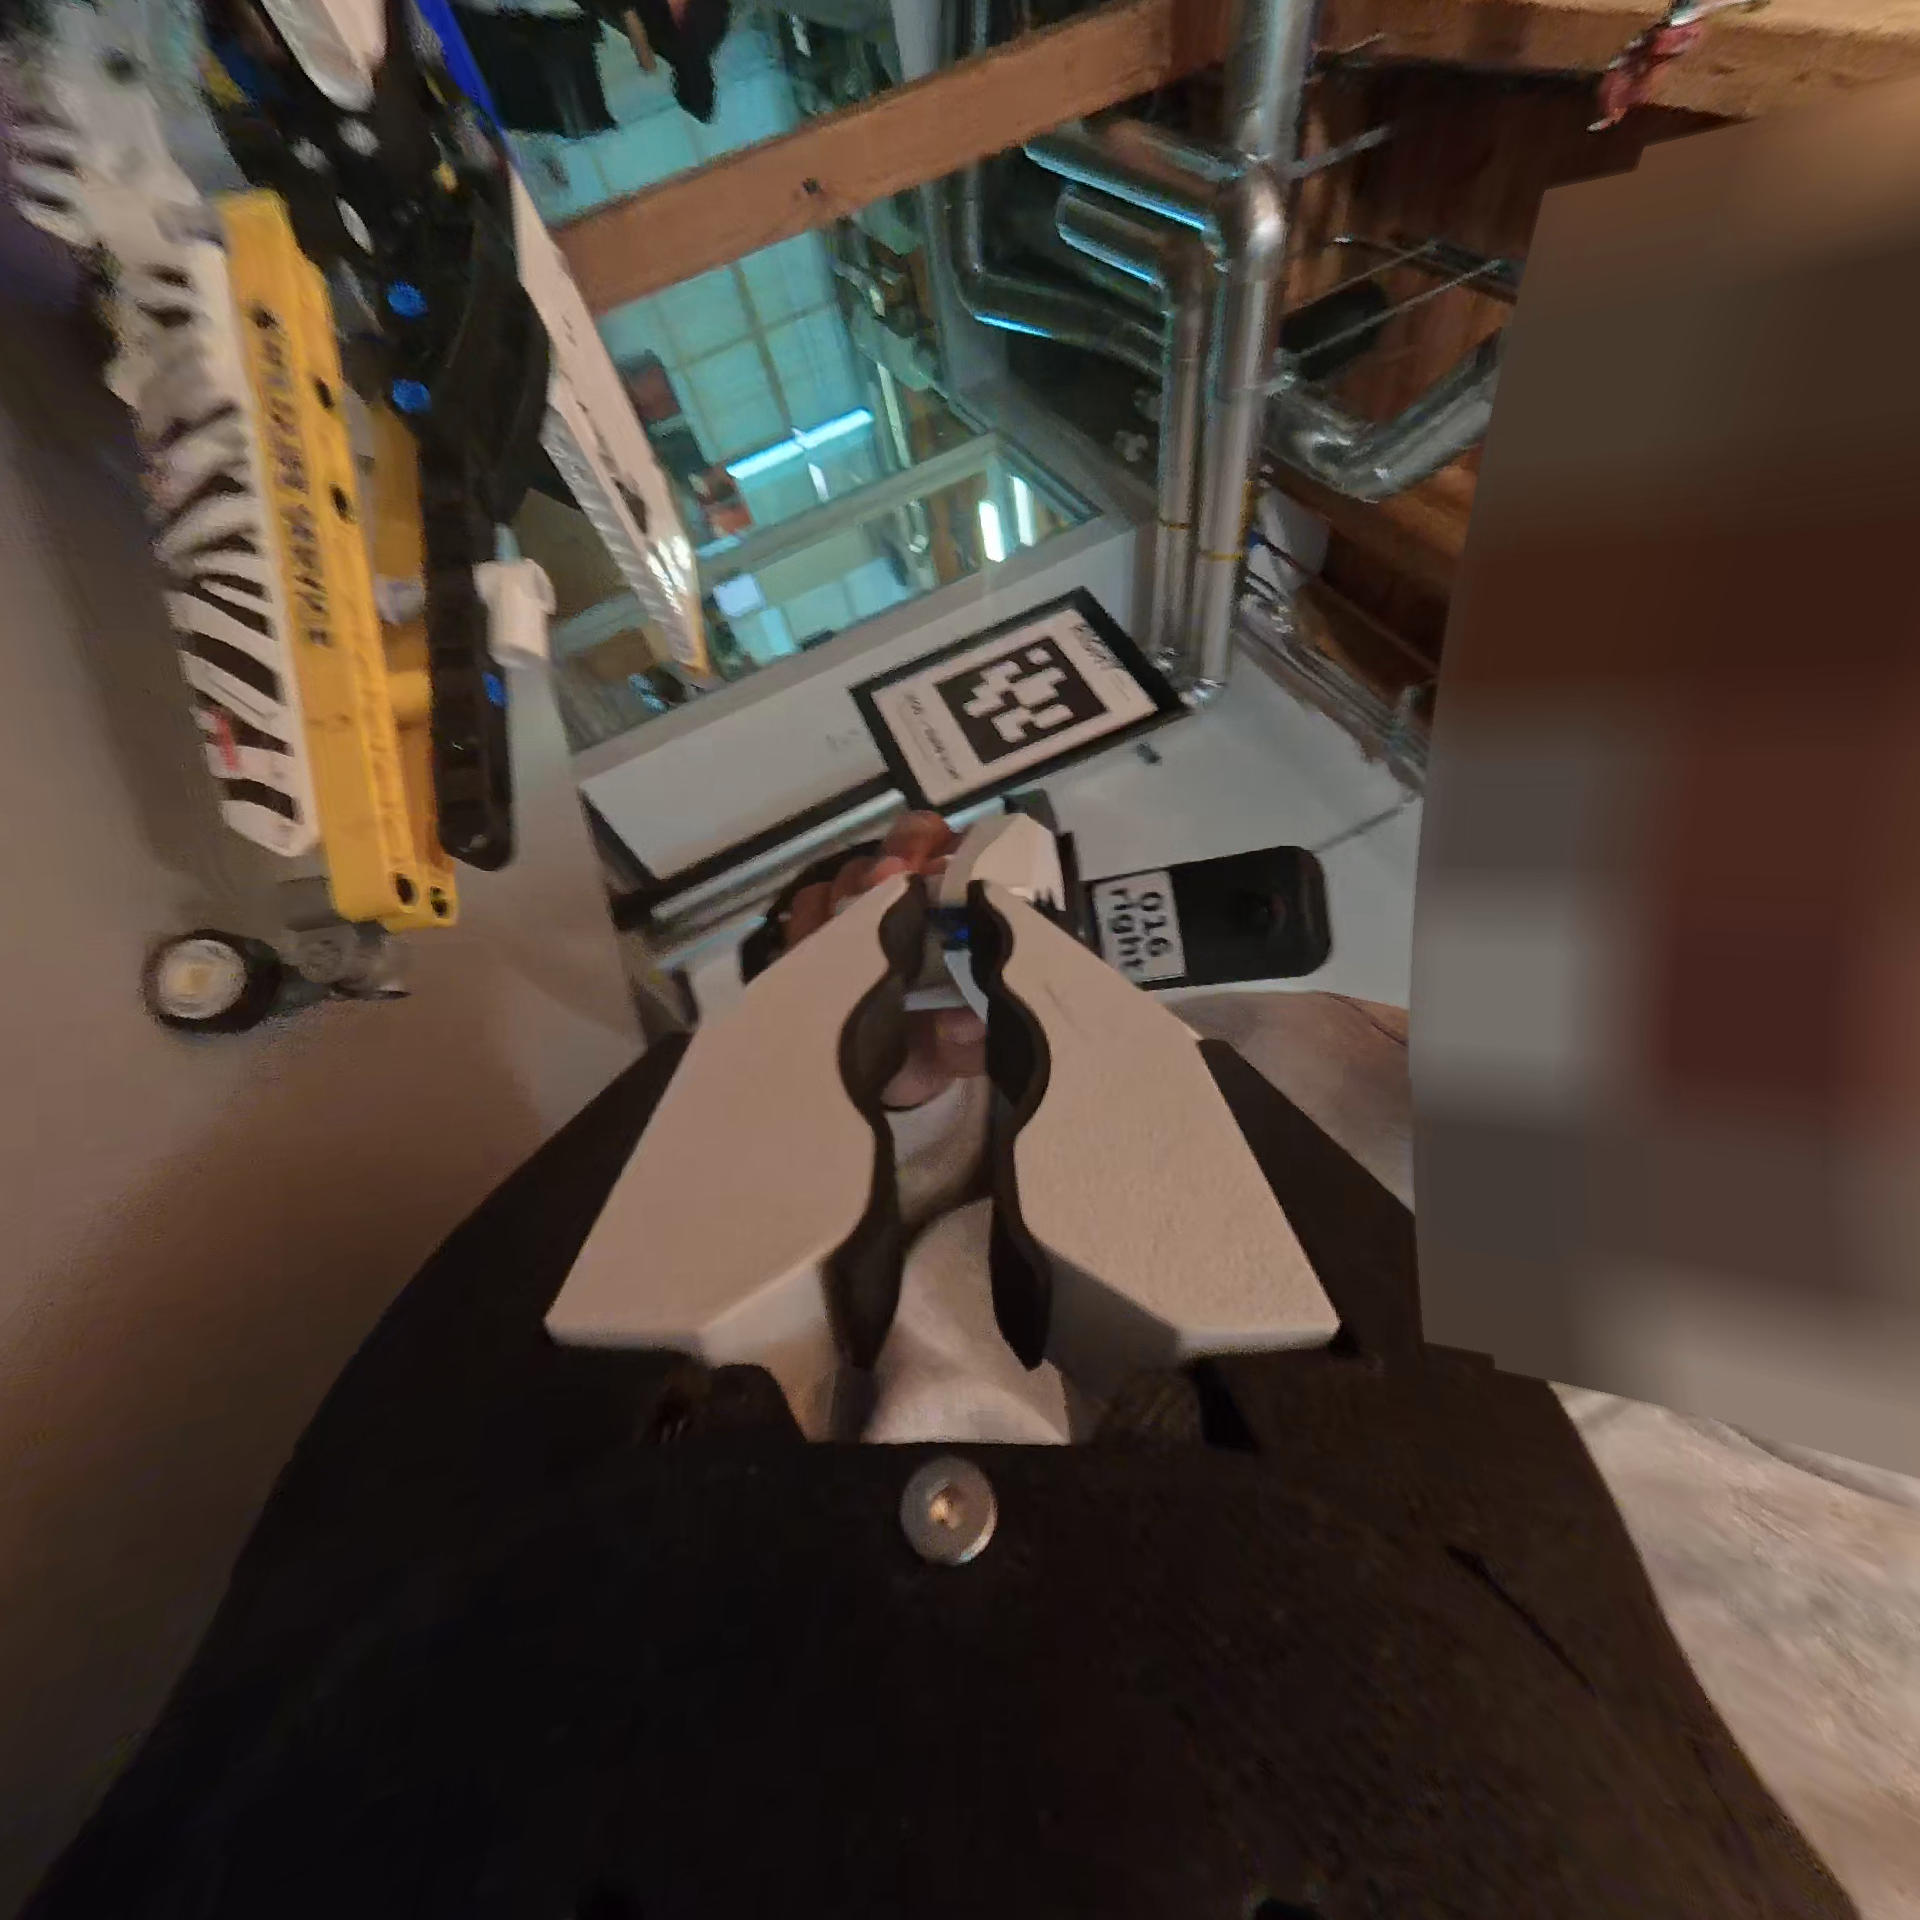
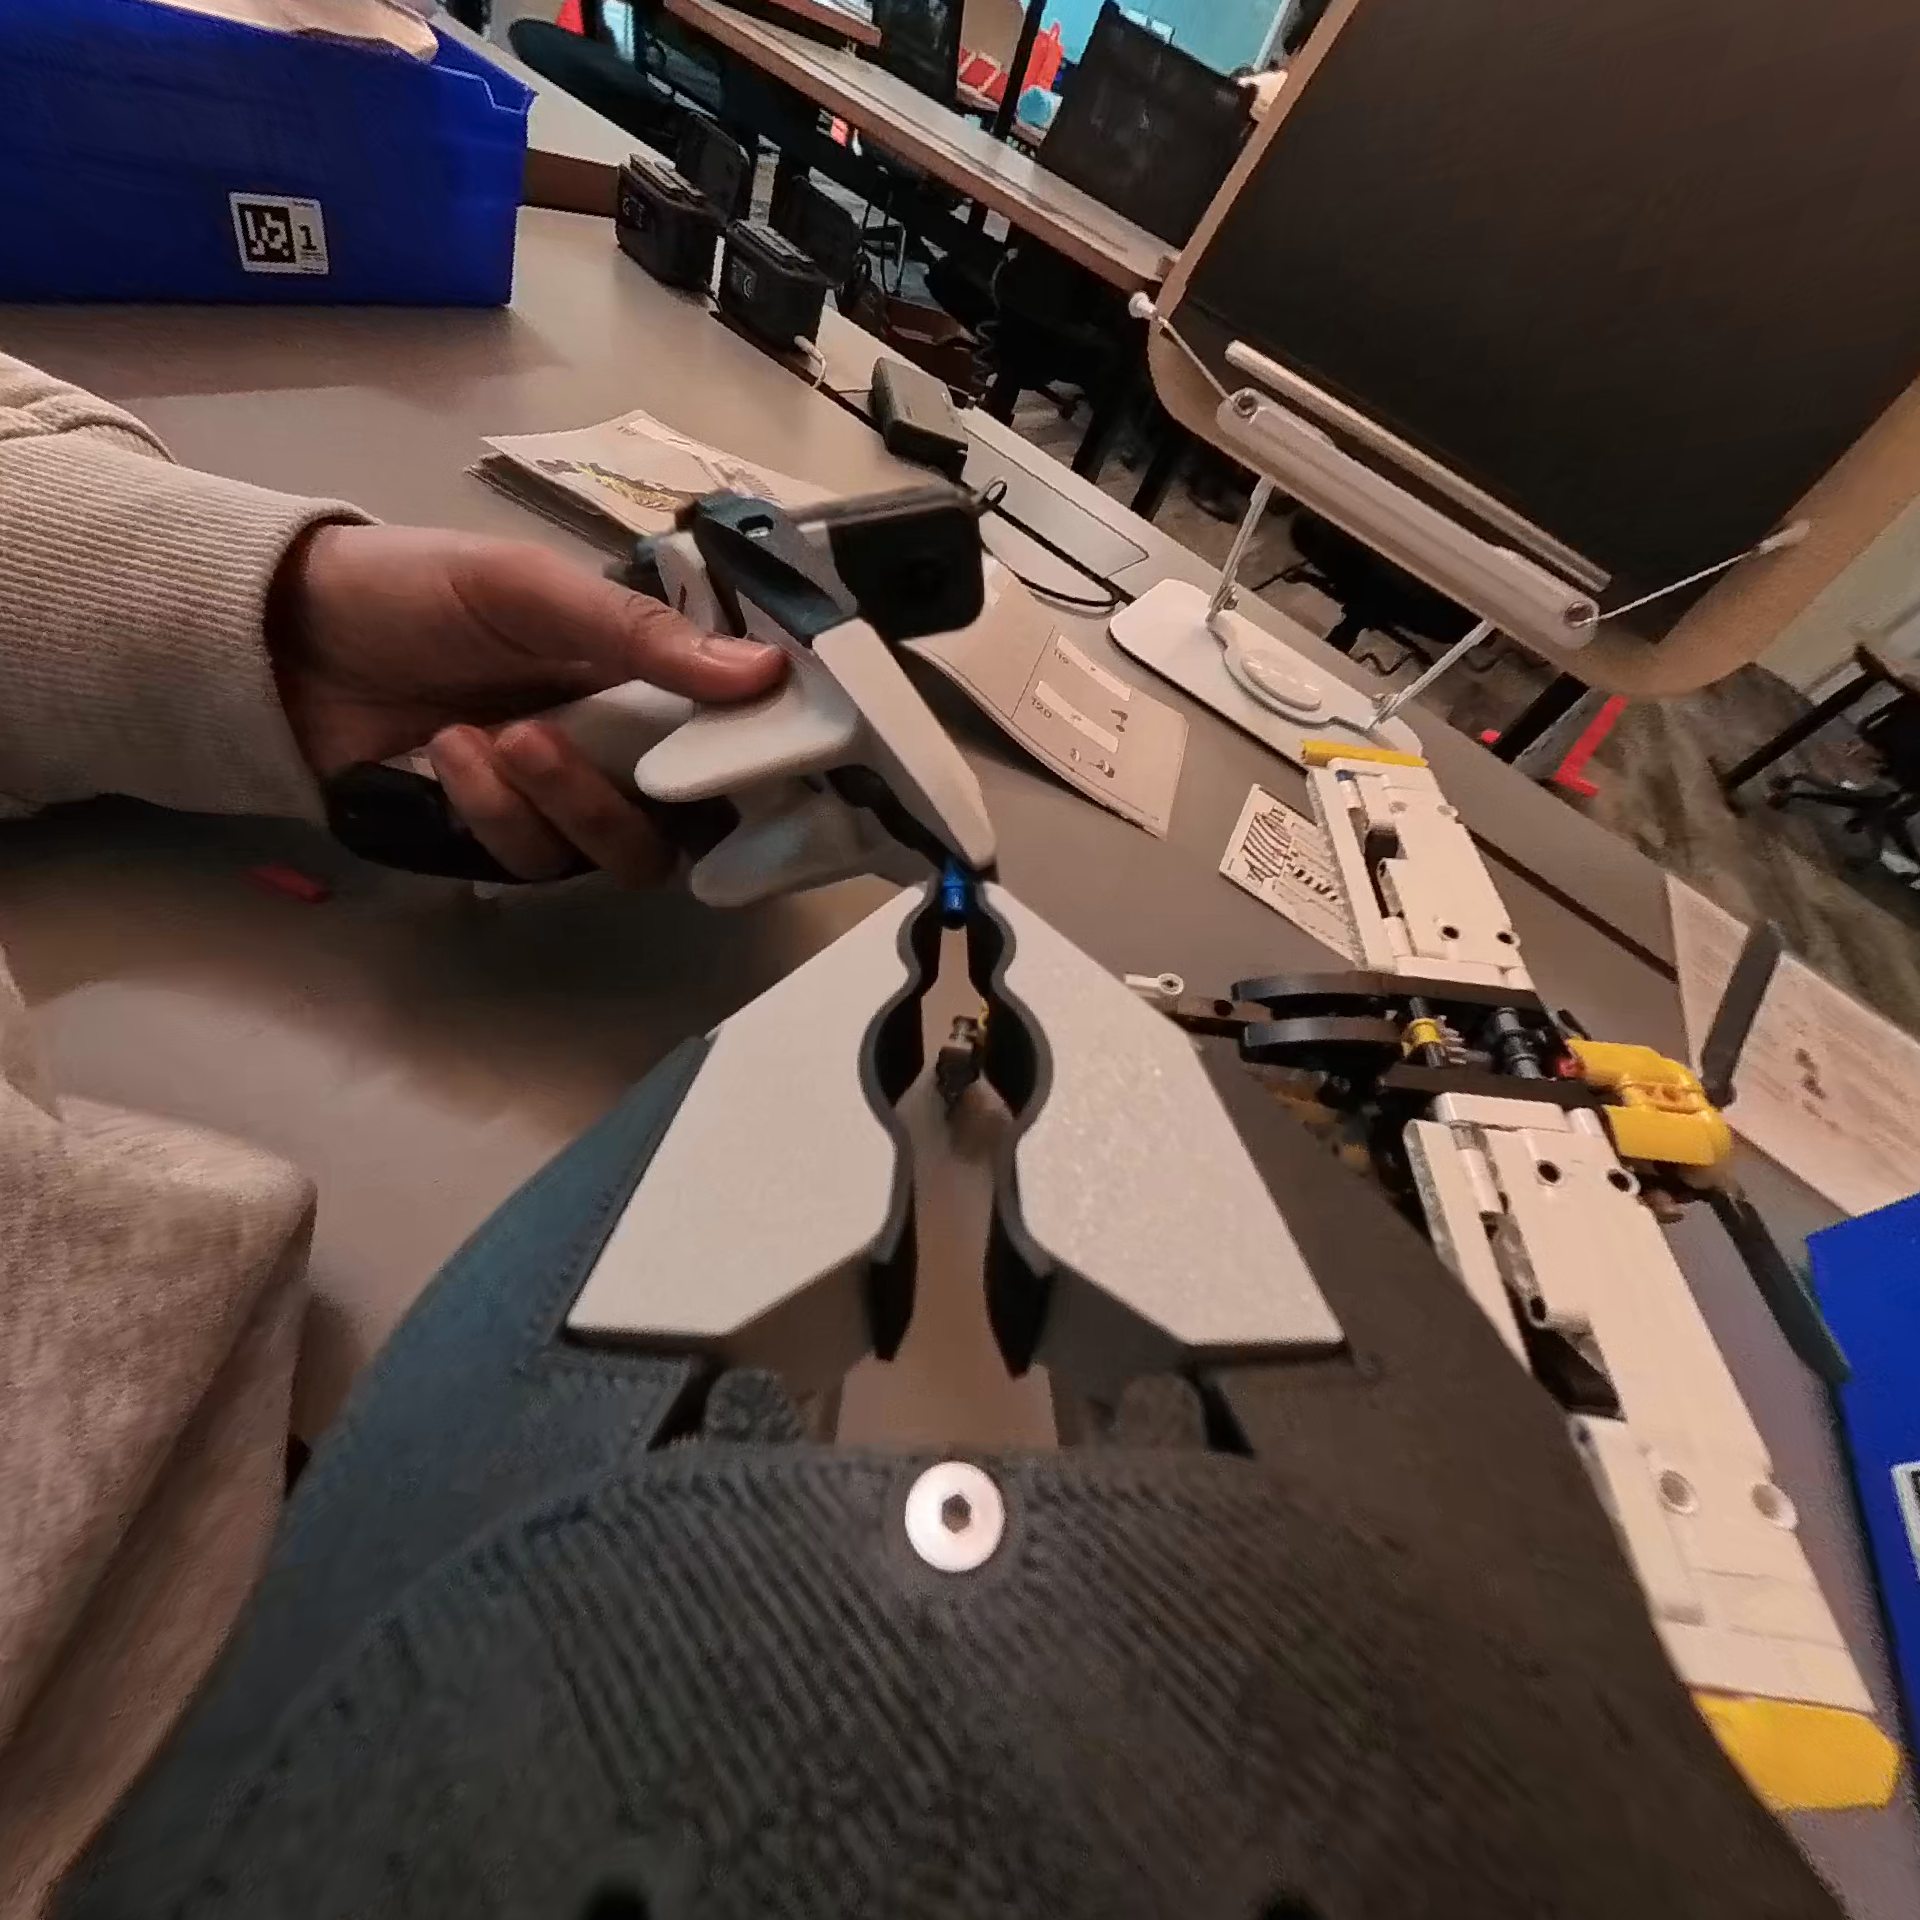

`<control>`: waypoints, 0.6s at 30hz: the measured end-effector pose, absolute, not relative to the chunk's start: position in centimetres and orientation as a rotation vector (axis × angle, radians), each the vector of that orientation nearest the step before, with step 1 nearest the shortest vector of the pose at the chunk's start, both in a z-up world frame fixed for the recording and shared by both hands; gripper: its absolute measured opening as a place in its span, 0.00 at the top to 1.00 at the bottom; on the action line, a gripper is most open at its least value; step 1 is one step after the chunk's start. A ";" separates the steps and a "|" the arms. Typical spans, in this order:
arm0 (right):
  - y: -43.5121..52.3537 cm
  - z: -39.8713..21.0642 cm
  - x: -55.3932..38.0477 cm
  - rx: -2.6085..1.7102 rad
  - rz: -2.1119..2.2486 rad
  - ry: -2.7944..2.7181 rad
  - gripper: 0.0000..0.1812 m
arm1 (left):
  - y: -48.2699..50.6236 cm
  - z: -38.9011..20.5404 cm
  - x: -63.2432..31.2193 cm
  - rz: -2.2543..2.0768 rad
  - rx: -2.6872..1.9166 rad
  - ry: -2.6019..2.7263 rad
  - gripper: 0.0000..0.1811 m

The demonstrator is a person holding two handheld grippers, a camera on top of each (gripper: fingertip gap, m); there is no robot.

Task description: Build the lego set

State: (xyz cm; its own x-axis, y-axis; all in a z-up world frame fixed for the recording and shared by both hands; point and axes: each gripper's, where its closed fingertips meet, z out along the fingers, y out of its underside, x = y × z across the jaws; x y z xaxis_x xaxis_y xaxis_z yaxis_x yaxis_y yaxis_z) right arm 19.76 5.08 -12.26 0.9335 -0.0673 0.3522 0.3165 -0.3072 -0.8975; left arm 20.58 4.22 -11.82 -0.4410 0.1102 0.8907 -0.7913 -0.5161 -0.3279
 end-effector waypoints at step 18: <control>5.6 -17.9 23.8 -1.986 -0.124 0.168 0.98 | 6.5 -17.8 23.7 1.930 1.702 -1.562 0.86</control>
